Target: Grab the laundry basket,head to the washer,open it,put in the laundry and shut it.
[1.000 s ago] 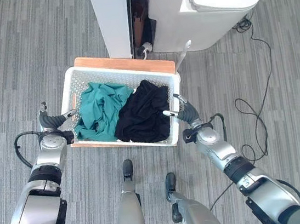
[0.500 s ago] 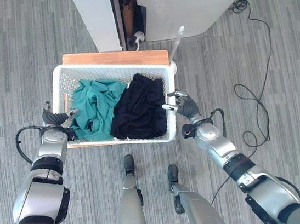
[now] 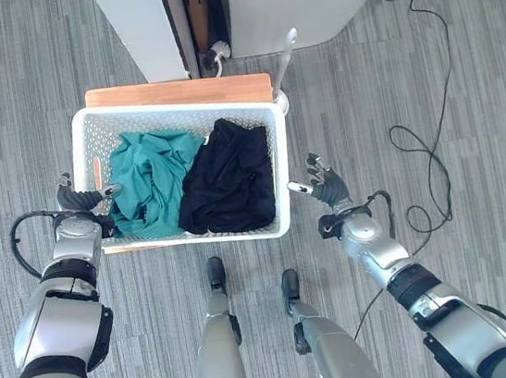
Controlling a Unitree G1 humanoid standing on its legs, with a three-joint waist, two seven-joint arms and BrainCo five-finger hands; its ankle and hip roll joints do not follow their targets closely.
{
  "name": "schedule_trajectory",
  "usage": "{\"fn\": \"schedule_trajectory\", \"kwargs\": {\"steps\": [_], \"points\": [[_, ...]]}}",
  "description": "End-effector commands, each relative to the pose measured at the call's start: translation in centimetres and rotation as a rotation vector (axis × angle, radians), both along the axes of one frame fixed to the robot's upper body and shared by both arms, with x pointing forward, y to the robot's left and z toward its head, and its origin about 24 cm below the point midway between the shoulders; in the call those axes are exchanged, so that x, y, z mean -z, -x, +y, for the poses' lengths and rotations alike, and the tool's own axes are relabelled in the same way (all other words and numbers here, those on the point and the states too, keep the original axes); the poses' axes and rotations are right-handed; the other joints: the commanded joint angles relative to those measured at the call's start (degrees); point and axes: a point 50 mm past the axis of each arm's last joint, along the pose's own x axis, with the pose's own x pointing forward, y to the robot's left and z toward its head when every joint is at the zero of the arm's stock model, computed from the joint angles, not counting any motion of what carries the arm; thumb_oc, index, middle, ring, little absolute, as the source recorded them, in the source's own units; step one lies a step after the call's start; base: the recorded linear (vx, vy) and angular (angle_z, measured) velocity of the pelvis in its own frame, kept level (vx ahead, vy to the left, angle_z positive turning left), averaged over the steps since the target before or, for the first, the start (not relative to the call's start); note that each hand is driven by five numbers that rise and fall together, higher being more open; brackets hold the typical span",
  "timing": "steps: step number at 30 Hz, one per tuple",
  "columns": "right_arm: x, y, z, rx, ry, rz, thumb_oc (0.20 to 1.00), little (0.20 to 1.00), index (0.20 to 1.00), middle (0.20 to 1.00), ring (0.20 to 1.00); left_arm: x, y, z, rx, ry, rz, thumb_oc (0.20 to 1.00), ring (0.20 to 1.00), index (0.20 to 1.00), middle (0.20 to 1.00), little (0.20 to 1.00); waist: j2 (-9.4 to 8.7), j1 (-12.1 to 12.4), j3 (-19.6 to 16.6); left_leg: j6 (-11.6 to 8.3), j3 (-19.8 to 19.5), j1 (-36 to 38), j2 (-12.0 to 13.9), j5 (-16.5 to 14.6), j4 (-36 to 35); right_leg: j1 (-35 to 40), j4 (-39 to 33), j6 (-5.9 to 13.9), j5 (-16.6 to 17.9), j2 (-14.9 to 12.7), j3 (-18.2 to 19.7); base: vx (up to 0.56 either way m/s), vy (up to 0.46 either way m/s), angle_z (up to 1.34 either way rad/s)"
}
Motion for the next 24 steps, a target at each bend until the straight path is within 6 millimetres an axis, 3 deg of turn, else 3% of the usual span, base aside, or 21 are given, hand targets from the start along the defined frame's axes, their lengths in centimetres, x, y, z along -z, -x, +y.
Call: {"fn": "schedule_trajectory", "kwargs": {"steps": [1, 13, 21, 22, 24], "points": [[-1.5, -0.6, 0.5, -0.034, -0.052, -0.045, 1.000, 1.000, 1.000, 1.000, 1.000, 0.5, -0.4, -0.8, 0.009, 0.012, 0.057, 1.000, 1.000, 1.000, 1.000, 1.000, -1.73, -0.34, -1.41, -1.09, -1.38, -3.32, 2.42, -6.22, 9.61, -4.67, -2.03, 4.02, 8.65, -6.77, -2.18, 0.05, 0.039, -0.05], [-4.3, -3.3, 3.7, -0.085, 0.034, -0.039, 1.000, 1.000, 1.000, 1.000, 1.000, -1.4, -1.6, -1.8, 0.053, -0.047, 0.070, 1.000, 1.000, 1.000, 1.000, 1.000, -1.58, 0.87, -1.92, -0.56, -1.56, -4.75, 0.98, -6.69, 10.15, -4.63, -2.71, 4.30, 9.28, -7.80, -2.82, 0.02, 0.033, 0.00], [-3.6, -4.2, 4.0, -0.051, 0.016, 0.071, 1.000, 1.000, 1.000, 1.000, 1.000, -2.5, -2.2, -2.6, 0.087, -0.104, 0.080, 1.000, 1.000, 1.000, 1.000, 1.000, -1.71, 1.38, -1.82, -0.35, -1.79, -5.41, 0.32, -7.20, 11.21, -4.68, -2.19, 4.39, 9.34, -8.37, -3.26, 0.00, 0.025, 0.01], [-3.0, -4.2, 4.0, -0.057, 0.018, 0.111, 1.000, 1.000, 1.000, 1.000, 1.000, -3.0, -2.5, -3.0, 0.103, -0.124, 0.081, 0.605, 0.605, 0.605, 0.605, 0.605, -1.82, 1.46, -1.72, -0.32, -1.91, -5.77, 0.16, -7.17, 11.48, -4.77, -2.03, 4.39, 9.41, -8.48, -3.41, 0.00, 0.000, 0.00], [-3.0, -4.4, 4.1, -0.057, 0.023, 0.128, 1.000, 1.000, 1.000, 1.000, 1.000, -3.4, -2.9, -3.5, 0.133, -0.160, 0.094, 0.539, 0.539, 0.539, 0.539, 0.539, -1.78, 1.43, -1.66, -0.29, -2.00, -5.89, 0.00, -6.99, 11.30, -4.91, -2.02, 4.45, 9.50, -8.54, -3.60, -0.01, 0.012, 0.02]]}}
